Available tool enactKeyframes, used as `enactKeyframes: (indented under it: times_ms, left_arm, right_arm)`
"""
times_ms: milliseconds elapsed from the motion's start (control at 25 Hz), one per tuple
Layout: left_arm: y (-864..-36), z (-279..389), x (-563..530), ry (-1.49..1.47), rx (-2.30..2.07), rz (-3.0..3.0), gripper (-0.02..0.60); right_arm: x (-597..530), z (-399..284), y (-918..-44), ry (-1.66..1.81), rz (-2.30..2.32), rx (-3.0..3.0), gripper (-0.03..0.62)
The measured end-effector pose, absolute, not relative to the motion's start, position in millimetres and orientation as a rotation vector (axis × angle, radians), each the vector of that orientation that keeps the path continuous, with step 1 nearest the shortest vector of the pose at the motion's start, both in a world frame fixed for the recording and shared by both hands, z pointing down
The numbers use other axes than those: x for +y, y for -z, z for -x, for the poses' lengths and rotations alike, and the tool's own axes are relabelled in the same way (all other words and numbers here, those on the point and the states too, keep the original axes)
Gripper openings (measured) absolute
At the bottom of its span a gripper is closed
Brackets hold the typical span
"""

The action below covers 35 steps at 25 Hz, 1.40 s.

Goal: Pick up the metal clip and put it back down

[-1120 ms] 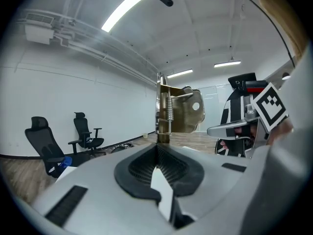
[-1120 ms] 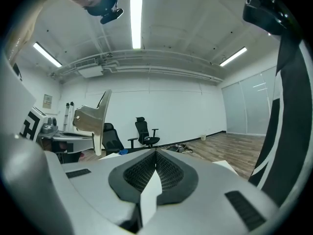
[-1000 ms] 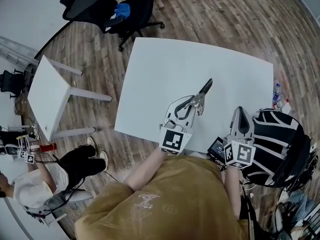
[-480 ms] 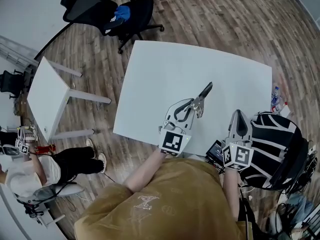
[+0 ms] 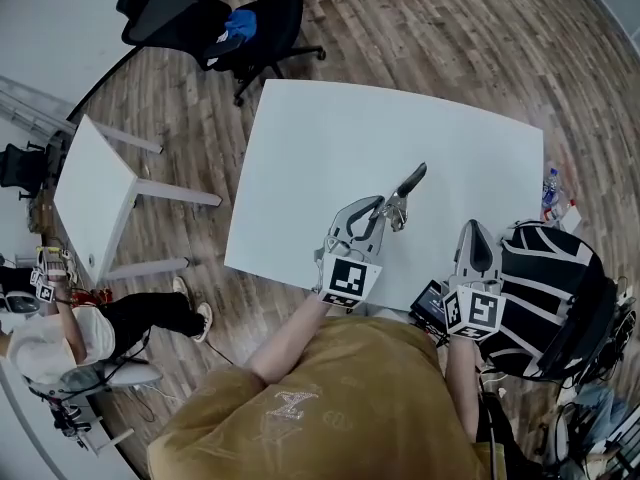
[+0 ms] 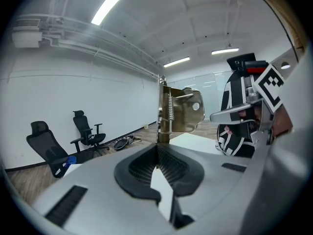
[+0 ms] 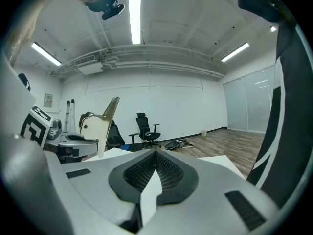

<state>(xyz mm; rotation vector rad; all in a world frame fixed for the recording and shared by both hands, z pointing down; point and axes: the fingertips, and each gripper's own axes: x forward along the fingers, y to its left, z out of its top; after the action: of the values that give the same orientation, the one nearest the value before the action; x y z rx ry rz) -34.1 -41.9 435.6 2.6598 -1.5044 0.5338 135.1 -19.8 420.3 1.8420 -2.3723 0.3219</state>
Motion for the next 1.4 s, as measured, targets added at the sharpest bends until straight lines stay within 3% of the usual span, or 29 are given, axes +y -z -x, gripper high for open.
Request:
enactKeyframes:
  times_ms: [1400]
  left_arm:
    - [-555,40,-21,-1.297,-1.329,-2.701,0.006]
  right_arm:
    - [-10,-115,-524,-0.626,-1.587,-2.293,0.008]
